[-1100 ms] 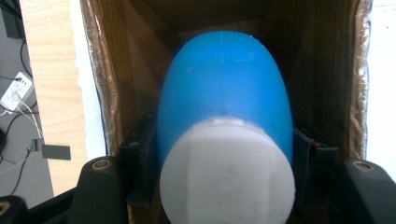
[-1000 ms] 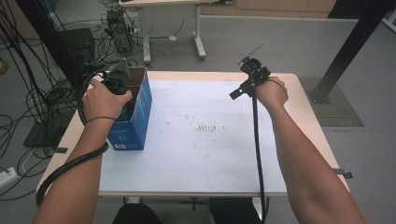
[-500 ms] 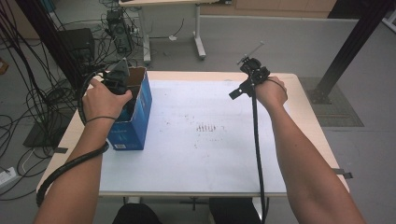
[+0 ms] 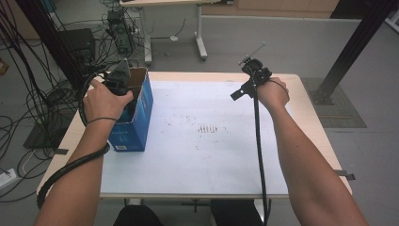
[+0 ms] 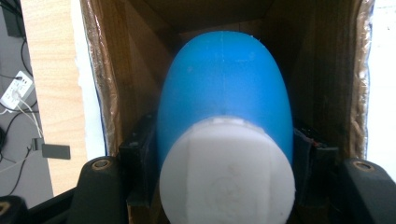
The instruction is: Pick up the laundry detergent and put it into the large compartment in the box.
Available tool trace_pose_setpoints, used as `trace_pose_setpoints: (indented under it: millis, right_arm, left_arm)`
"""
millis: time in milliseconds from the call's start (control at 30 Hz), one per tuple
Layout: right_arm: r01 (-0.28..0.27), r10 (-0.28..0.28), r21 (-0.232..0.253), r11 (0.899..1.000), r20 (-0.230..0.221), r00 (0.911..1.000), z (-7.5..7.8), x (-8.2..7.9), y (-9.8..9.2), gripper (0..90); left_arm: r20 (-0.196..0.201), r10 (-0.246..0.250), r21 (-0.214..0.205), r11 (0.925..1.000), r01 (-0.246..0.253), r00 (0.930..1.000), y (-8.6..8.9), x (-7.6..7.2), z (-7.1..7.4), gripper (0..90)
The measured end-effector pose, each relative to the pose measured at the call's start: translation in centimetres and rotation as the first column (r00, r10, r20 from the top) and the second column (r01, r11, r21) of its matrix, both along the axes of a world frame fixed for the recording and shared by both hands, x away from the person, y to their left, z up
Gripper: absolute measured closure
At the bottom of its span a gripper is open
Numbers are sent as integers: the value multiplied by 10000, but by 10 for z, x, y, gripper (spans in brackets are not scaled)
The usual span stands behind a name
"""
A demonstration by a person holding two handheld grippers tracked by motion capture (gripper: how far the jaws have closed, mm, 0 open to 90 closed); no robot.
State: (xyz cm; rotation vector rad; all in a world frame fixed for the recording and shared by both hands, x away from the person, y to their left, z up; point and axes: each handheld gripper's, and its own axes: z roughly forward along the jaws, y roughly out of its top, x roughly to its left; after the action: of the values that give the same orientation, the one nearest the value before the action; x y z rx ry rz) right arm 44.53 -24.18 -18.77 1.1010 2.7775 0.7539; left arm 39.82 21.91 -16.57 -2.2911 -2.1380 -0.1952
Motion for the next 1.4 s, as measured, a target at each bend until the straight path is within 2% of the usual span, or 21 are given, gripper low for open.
trace_pose_setpoints:
  millis: [1000, 1400]
  right_arm:
    - [11, -11, -7, 10000, 17, 10000, 1, -1, 1, 32]
    - [42, -42, -69, 10000, 91, 10000, 3, -2, 0, 32]
  left_arm:
    - [-13, 7, 36, 10000, -7, 10000, 0, -1, 0, 376]
    - [-87, 183, -47, 9998, -184, 9998, 3, 2, 1, 370]
